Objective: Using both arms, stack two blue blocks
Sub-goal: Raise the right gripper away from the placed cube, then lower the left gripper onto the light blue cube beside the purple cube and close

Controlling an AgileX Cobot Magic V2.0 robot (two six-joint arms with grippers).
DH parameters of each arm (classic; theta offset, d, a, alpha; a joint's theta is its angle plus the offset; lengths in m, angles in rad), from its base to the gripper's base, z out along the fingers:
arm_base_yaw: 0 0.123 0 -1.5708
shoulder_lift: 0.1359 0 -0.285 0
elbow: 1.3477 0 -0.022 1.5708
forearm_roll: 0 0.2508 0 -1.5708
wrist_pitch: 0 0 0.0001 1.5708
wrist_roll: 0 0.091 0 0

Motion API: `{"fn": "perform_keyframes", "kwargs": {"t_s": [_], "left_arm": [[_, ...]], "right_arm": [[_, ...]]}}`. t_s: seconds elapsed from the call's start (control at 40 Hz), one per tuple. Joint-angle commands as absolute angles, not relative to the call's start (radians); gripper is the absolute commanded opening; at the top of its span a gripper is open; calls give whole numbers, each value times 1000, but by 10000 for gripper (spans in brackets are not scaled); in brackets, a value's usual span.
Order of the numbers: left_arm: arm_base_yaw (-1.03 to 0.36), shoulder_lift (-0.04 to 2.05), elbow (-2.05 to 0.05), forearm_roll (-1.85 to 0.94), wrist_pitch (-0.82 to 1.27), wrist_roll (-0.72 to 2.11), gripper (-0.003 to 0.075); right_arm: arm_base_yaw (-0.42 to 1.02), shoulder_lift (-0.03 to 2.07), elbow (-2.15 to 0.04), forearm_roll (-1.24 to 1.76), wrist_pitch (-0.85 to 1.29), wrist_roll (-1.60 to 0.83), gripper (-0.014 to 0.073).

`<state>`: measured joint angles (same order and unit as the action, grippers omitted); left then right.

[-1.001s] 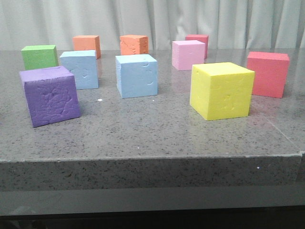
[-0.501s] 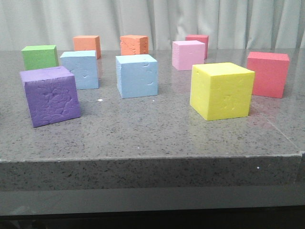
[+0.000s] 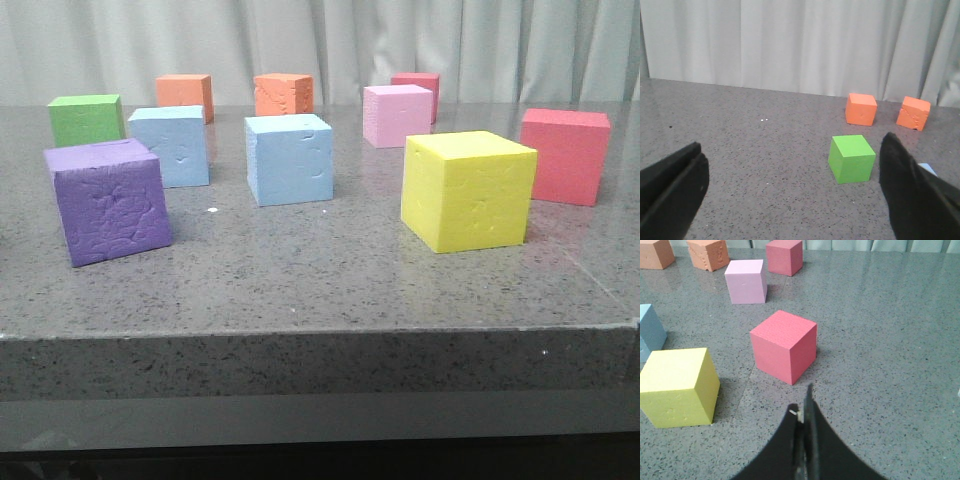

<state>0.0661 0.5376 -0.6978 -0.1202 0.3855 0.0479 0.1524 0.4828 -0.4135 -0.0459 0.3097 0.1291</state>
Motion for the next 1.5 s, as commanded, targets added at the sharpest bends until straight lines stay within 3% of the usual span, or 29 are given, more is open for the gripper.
{"fn": "perform_keyframes", "kwargs": {"t_s": [0.0,0.5,0.8,1.08,1.48], "left_arm": [[16,605,-770,-135,313,62,673],[-410,1152,-1128,-133,395,90,673],[-431,1507,-1481,-133,685,65,673],[-405,1718,-1739,-66,905,-164,673],[-381,1835,-1795,-66,1015,-281,673]], "right_arm": [[149,483,-439,-60,223,119,-67],[149,483,-439,-60,224,119,-67],[149,483,-439,-51,223,120,-67],[149,483,-439,-50,223,120,-67],[149,483,-439,-50,223,120,-67]]}}
